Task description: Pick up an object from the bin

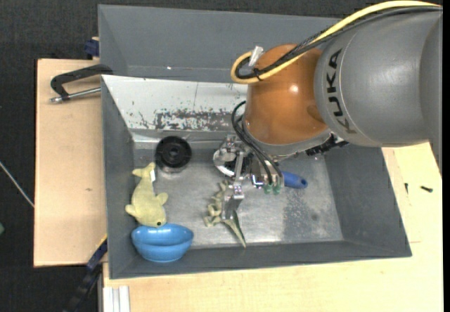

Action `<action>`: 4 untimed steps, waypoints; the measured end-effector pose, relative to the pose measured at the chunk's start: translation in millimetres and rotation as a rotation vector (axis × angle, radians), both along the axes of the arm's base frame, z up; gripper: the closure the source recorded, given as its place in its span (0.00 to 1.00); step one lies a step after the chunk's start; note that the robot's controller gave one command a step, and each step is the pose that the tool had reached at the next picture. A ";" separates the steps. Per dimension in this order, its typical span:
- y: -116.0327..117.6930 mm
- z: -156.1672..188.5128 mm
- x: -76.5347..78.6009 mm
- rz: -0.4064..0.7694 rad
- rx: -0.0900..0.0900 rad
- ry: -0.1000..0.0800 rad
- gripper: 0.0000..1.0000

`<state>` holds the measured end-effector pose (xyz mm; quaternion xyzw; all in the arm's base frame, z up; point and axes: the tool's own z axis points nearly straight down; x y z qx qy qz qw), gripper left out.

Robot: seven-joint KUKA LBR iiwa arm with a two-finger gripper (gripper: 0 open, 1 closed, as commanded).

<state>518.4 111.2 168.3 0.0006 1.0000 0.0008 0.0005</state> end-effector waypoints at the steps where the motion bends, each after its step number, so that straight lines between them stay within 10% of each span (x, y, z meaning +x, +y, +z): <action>1: -30.5 -98.4 -7.1 -0.025 0.002 -0.010 0.00; 2: -29.2 -94.2 -5.9 -0.023 0.003 -0.012 1.00; 3: -27.9 16.8 4.8 0.251 0.000 -0.011 1.00; 4: -44.7 138.3 15.8 0.287 -0.002 -0.015 1.00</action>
Offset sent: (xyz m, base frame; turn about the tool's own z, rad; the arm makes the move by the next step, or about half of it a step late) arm -0.0098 -0.0312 -0.0983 0.0234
